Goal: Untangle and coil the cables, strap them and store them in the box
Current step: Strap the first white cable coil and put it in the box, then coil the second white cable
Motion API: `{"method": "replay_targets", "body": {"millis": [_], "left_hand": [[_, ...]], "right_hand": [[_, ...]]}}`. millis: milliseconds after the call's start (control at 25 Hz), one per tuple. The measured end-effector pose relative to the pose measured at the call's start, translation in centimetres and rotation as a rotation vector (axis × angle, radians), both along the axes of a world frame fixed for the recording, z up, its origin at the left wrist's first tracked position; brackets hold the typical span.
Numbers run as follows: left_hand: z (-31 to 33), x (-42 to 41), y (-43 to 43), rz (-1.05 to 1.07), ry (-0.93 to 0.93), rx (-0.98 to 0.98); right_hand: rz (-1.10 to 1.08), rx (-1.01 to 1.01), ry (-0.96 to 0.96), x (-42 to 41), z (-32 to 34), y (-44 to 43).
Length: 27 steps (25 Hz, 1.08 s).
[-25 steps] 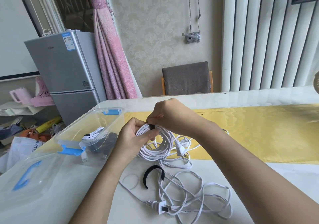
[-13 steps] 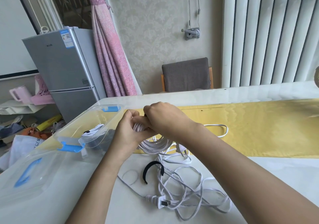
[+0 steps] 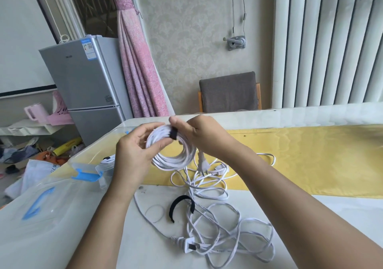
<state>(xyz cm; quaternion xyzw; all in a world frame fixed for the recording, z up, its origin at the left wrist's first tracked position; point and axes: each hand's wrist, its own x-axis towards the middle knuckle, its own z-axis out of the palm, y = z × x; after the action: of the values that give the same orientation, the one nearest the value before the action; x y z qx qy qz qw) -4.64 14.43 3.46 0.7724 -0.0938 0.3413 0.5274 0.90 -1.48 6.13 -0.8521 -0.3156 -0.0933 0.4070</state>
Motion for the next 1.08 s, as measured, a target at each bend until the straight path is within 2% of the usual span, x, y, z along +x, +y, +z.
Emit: {"method": "replay_targets", "body": {"millis": [80, 160, 280, 360, 440, 520, 680, 760, 800, 880, 920, 1000, 1080], "left_hand": [[1.0, 0.4, 1.4, 0.162, -0.064, 0.003], [2.2, 1.3, 3.2, 0.343, -0.072, -0.012], [3.7, 3.7, 6.3, 0.556, 0.061, -0.039], [4.0, 5.2, 8.6, 0.709, 0.213, -0.006], [3.5, 5.8, 10.0, 0.796, 0.392, 0.017], [2.6, 5.9, 10.6, 0.792, 0.588, 0.06], [2.5, 4.7, 9.6, 0.772, 0.83, 0.36], [3.3, 3.8, 8.4, 0.828, 0.816, 0.584], [3.7, 3.2, 7.6, 0.836, 0.707, 0.657], [4.0, 1.6, 5.4, 0.635, 0.434, 0.643], [3.7, 0.7, 4.1, 0.428, 0.399, 0.598], [1.7, -1.5, 1.3, 0.028, 0.543, 0.623], [-1.6, -2.2, -0.3, -0.129, 0.661, 0.739]], "right_hand": [[-0.102, -0.018, -0.058, 1.0, 0.1, -0.8], [-0.177, -0.17, -0.045, 2.1, 0.0, -2.0], [-0.145, -0.563, 0.056, 2.2, -0.9, -2.8], [-0.066, -0.711, 0.171, 1.9, -1.8, -2.6], [0.0, -0.76, 0.262, 1.9, -2.7, -2.5], [0.037, -0.771, 0.309, 2.0, -3.1, -2.5], [0.163, -0.642, 0.209, 1.5, -3.0, -1.8], [0.243, -0.62, 0.162, 1.0, -3.2, -1.0], [0.258, -0.65, 0.153, 0.8, -3.5, -0.5], [0.266, -0.709, 0.165, 0.6, -4.4, -0.2], [0.276, -0.713, 0.159, 0.5, -4.9, -0.3], [0.29, -0.694, 0.159, 0.3, -5.8, -1.0], [0.277, -0.653, 0.169, 0.0, -6.6, -2.3]]}}
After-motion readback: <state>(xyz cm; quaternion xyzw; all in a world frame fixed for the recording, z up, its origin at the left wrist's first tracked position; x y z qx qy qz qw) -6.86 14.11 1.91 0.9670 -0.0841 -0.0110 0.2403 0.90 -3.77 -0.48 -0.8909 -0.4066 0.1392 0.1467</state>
